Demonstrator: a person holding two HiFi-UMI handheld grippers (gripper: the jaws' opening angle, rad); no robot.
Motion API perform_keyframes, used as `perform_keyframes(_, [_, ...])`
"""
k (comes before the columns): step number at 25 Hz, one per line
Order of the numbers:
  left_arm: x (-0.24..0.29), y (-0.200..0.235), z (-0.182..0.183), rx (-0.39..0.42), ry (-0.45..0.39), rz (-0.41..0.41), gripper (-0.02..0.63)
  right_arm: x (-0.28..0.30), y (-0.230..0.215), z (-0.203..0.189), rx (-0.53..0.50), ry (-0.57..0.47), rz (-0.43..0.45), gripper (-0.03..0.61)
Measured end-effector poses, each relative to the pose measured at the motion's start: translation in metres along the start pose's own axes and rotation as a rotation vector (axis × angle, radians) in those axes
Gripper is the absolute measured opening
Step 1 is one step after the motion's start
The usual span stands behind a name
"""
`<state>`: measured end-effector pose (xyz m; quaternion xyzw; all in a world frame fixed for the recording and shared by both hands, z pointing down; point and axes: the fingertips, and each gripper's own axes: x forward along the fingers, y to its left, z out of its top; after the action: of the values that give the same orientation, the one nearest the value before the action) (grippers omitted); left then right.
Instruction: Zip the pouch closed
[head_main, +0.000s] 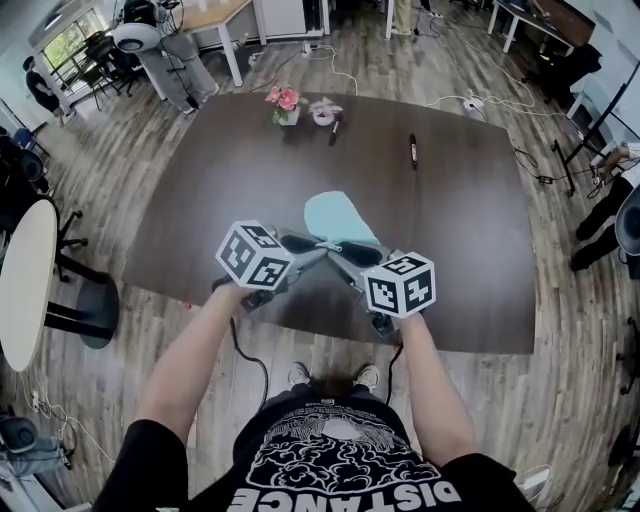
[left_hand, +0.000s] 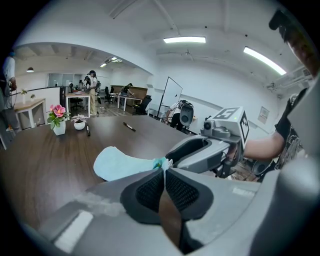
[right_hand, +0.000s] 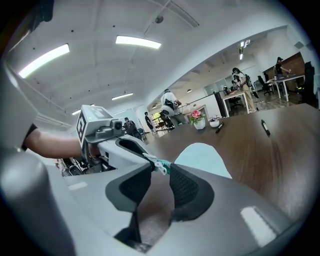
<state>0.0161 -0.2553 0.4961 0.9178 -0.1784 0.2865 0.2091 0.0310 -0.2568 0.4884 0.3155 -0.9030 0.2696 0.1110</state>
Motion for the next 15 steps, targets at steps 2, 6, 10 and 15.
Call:
perform_keyframes(2, [0.0006, 0.0015, 0.0001, -0.005, -0.004, 0.003, 0.019, 0.0015, -0.0016, -0.0012, -0.004, 0.006, -0.011, 0.116])
perform_keyframes(6, [0.0006, 0.0014, 0.0001, -0.018, -0.015, 0.006, 0.02, 0.0019, -0.0046, -0.0023, -0.012, 0.008, -0.048, 0.081])
perform_keyframes(10, [0.0004, 0.0033, -0.0016, -0.043, -0.03, 0.018, 0.02, 0.0041, -0.0013, -0.003, -0.009, 0.004, -0.05, 0.029])
perform_keyframes(15, [-0.0007, 0.0039, -0.0076, -0.073, -0.038, 0.074, 0.02, 0.0058, 0.0032, -0.008, -0.018, 0.014, -0.061, 0.011])
